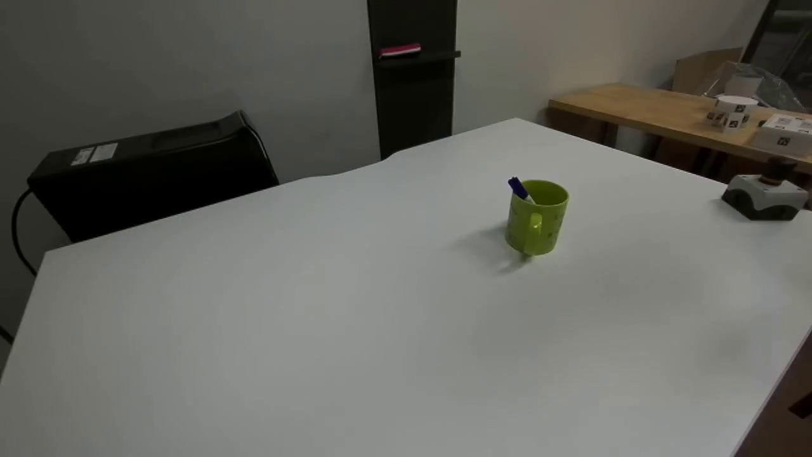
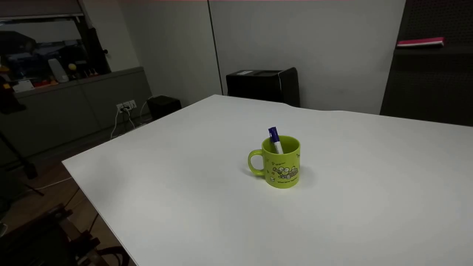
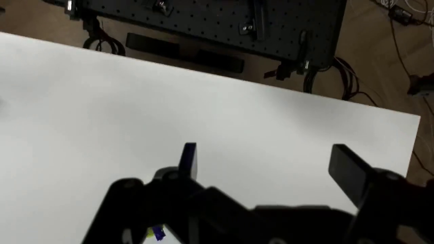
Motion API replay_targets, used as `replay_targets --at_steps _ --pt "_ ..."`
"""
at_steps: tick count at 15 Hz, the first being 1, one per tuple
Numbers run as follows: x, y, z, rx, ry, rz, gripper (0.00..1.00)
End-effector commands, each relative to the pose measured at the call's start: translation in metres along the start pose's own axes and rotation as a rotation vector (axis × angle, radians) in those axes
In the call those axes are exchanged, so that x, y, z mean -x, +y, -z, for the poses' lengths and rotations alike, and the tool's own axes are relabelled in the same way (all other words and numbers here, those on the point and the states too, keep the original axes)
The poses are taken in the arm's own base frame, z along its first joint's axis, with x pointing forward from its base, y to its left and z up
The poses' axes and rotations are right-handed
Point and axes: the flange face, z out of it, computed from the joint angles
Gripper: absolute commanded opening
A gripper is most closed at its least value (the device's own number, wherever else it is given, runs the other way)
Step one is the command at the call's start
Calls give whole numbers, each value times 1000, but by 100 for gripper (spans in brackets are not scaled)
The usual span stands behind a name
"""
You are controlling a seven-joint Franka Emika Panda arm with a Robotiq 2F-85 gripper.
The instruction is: Remove the marker from the cup and place it on the table
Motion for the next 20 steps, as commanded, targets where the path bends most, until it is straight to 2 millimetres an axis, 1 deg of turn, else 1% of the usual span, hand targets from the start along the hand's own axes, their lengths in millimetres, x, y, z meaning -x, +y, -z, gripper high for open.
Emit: replay_targets --at_steps 1,4,5,8,10,15,16,17,18,20 --pt "-44 28 -12 6 31 -9 100" --pt "-82 50 -29 39 114 -37 100" --pt "-93 55 -37 40 141 -46 100" --pt "-120 67 -60 70 211 -78 100" --pt "-134 71 -79 87 225 -87 100" --pt "-161 81 -130 154 206 -90 100" --pt "-163 90 -140 171 187 -96 100" --pt "-164 94 -146 179 151 -100 100" --pt "-159 86 -139 156 175 -66 100" --pt "-162 93 -152 165 145 -71 100"
